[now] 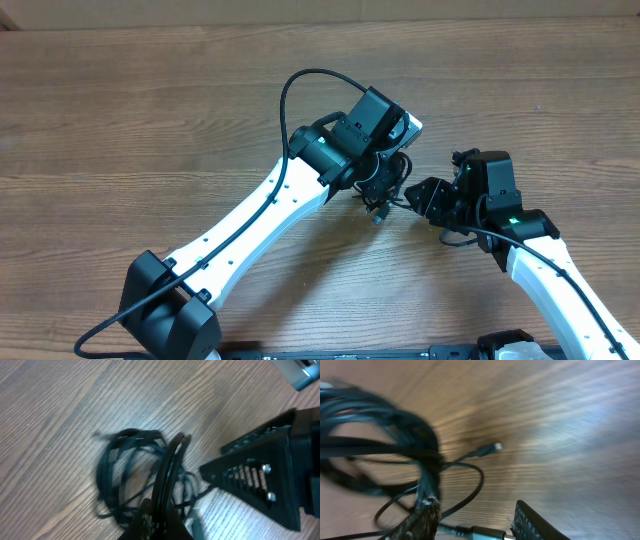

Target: Untangle cables

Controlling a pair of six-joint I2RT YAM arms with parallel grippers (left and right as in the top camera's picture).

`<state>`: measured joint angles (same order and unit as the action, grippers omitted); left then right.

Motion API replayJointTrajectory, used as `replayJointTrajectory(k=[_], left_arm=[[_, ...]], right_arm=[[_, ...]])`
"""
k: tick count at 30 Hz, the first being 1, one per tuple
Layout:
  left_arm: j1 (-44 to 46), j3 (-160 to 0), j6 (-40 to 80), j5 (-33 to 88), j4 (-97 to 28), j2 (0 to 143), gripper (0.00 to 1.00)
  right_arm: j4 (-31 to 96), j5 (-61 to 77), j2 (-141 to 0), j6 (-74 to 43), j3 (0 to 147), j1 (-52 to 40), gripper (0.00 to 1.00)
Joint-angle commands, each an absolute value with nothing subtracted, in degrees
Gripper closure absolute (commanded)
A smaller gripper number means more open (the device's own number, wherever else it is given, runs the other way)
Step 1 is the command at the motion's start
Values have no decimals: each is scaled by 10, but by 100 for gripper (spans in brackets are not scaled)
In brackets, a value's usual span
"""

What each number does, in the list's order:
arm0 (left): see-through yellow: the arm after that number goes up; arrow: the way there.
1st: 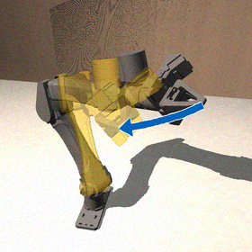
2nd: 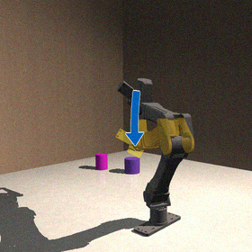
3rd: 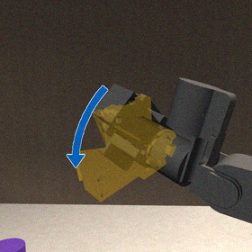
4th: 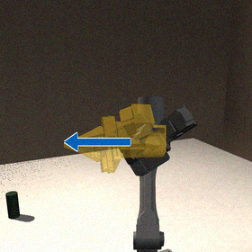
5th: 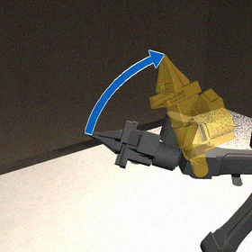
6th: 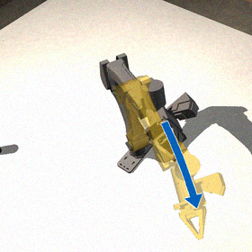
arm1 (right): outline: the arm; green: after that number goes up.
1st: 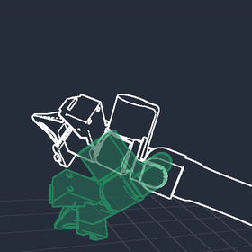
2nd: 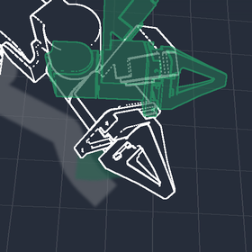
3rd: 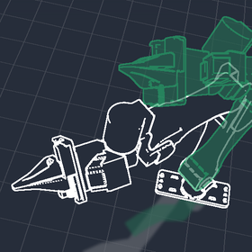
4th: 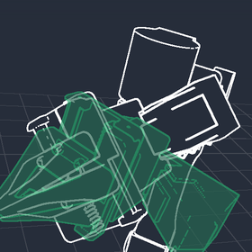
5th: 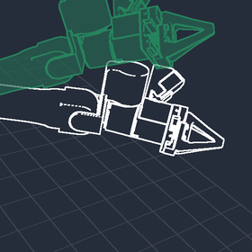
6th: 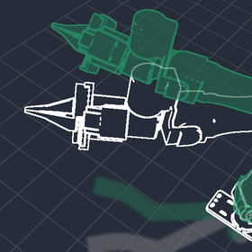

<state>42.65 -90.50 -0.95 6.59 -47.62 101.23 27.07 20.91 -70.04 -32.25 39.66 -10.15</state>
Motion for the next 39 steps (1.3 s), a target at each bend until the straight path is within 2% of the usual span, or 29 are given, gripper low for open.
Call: replayJointTrajectory(k=[1, 12, 22, 24, 25, 30, 31, 33, 34, 36, 39], left_arm=[[428, -921, 0, 123, -473, 994, 96], [428, -921, -9, 232, -458, 994, 96], [427, -921, -13, 133, -488, 994, 96], [427, -919, -13, 114, -502, 995, 96], [427, -915, -13, 97, -511, 997, 96], [427, -882, -13, 71, -506, 1001, 94], [427, -876, -13, 59, -503, 1001, 85], [425, -869, -13, 34, -495, 1001, 57], [424, -866, -13, 27, -489, 1001, 51], [419, -864, -13, 25, -480, 1001, 43], [406, -864, -13, 25, -477, 1002, 39]], right_arm=[[249, 280, -702, -297, 394, -101, 53], [236, 266, -702, -298, 394, -101, 59], [334, 138, -702, -303, 394, -101, 67], [362, 97, -702, -319, 394, -101, 63], [376, 76, -702, -330, 394, -101, 58], [378, 75, -702, -330, 394, -101, 53], [379, 75, -702, -330, 394, -101, 51], [379, 76, -702, -330, 394, -101, 49], [379, 76, -702, -330, 394, -101, 48], [379, 76, -702, -330, 394, -101, 44], [380, 76, -702, -330, 394, -101, 43]])
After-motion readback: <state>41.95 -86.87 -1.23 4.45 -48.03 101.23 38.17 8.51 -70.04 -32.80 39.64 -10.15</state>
